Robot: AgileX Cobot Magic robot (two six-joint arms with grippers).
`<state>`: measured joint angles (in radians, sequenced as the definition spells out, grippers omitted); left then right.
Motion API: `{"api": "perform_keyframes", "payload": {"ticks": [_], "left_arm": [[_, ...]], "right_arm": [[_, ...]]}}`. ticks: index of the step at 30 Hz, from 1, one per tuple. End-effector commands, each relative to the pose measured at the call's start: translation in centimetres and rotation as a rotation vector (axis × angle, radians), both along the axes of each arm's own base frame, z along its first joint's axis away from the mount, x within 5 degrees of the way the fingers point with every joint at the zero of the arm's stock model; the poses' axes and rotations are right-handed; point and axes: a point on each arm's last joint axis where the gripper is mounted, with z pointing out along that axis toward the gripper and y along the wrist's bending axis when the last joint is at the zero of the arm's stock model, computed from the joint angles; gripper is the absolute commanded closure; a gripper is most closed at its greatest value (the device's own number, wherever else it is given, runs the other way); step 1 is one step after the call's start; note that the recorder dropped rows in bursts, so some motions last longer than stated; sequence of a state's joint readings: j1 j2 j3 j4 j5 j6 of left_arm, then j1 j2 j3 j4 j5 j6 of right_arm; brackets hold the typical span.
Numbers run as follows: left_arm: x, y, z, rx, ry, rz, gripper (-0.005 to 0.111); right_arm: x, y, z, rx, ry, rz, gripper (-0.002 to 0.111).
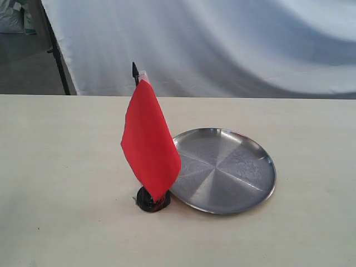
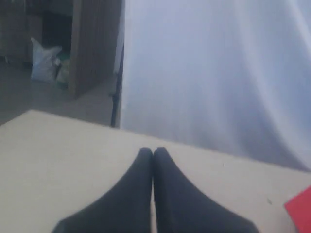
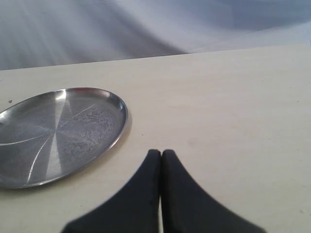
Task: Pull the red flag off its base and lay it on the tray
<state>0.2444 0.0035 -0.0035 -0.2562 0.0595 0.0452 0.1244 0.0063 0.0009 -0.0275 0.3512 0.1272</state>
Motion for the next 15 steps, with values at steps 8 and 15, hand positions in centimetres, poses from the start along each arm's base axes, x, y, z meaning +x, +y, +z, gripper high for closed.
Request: {"api": "perform_keyframes", "payload": {"ticks": [8, 15], "left_arm": [[-0.6, 0.3, 2.6, 0.171, -0.266, 0.066, 0.107], [-0.8, 0.3, 3.0, -0.092, -0.385, 0.017, 0.107]], "right_arm": [[0.0, 0.0, 0.1, -0.007, -0.012, -0.002, 0.109], [0.0, 0.0, 0.1, -0.007, -0.012, -0.002, 0.109]]}}
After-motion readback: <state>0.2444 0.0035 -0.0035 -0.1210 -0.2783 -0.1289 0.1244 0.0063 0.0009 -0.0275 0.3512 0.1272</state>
